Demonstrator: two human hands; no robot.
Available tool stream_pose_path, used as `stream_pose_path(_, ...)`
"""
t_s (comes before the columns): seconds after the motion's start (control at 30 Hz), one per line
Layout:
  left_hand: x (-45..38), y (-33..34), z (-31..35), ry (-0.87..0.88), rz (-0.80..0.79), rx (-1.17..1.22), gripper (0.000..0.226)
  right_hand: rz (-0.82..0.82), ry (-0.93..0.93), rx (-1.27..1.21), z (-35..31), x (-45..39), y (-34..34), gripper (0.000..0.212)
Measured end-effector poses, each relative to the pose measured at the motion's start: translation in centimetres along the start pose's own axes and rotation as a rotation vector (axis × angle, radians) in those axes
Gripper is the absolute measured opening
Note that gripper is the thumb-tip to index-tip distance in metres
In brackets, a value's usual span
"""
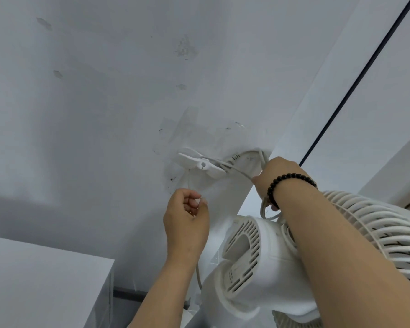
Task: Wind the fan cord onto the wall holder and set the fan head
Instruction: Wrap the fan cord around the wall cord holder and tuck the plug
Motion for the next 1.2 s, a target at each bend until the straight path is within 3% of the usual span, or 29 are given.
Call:
stream_pose_path(0.17,0.3,0.7,0.5,-0.038,-0.225,0.074,0.008,-0.148,-0.05,0.132,-0.4,0.5,0.3,0.012)
stream_pose_path(0.33,0.8,1.7,1.5,-0.012,-0.467,0.125,0.019,-0.246,-0.06,0.252,-1.2,1.1,0.4,0.02)
stream_pose_path(0.43,1.9,2.9,2.2,-0.096,-0.579,0.246,0.027,-0.364,-0.176,0.372,-1.9,2.1,0.4,0.025)
stream_pose_path(0.53,2.7,3.6,2.5,-0.224,-0.61,0.392,0.031,-0.468,-0.235,0.419,-2.1,3.1,0.7,0.037)
stream_pose_path(0.73,2.7,3.9,2.4,-0.421,-0.544,0.533,0.033,-0.609,-0.275,0.48,-1.9,3.2,2.4,0.034)
stream_pose_path(0.83,2.4,3.9,2.1,-0.387,-0.517,0.463,0.028,-0.539,-0.306,0.454,-2.3,2.8,2.4,0.012)
stream_pose_path(0.9,2.2,3.9,1.8,-0.373,-0.529,0.412,0.03,-0.446,-0.301,0.403,-2.2,2.8,1.9,0.028)
stream_pose_path(1.0,2.1,3.8,1.6,-0.372,-0.531,0.329,0.033,-0.201,-0.31,0.196,-2.0,2.6,0.8,0.025)
stream_pose_path(1.07,2.1,3.7,1.5,-0.371,-0.548,0.284,0.031,-0.013,-0.404,0.031,-2.3,2.7,0.1,0.014)
stream_pose_path(1.13,2.2,3.6,1.6,-0.362,-0.561,0.252,0.029,0.134,-0.572,-0.049,-3.0,2.8,0.0,0.024)
stream_pose_path(1.2,2.2,3.5,1.5,-0.353,-0.569,0.239,0.027,0.09,-0.708,-0.094,-3.7,3.1,0.2,0.036)
Point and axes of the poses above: each hand's wrist, its own x-axis away from the middle knuckle, its own y-axis out of the palm, z = x × y, the point moved 2 cm from there along -x, towards the middle knuckle, and after that the axes turned 1 degree about y, right-handed, at the moved point
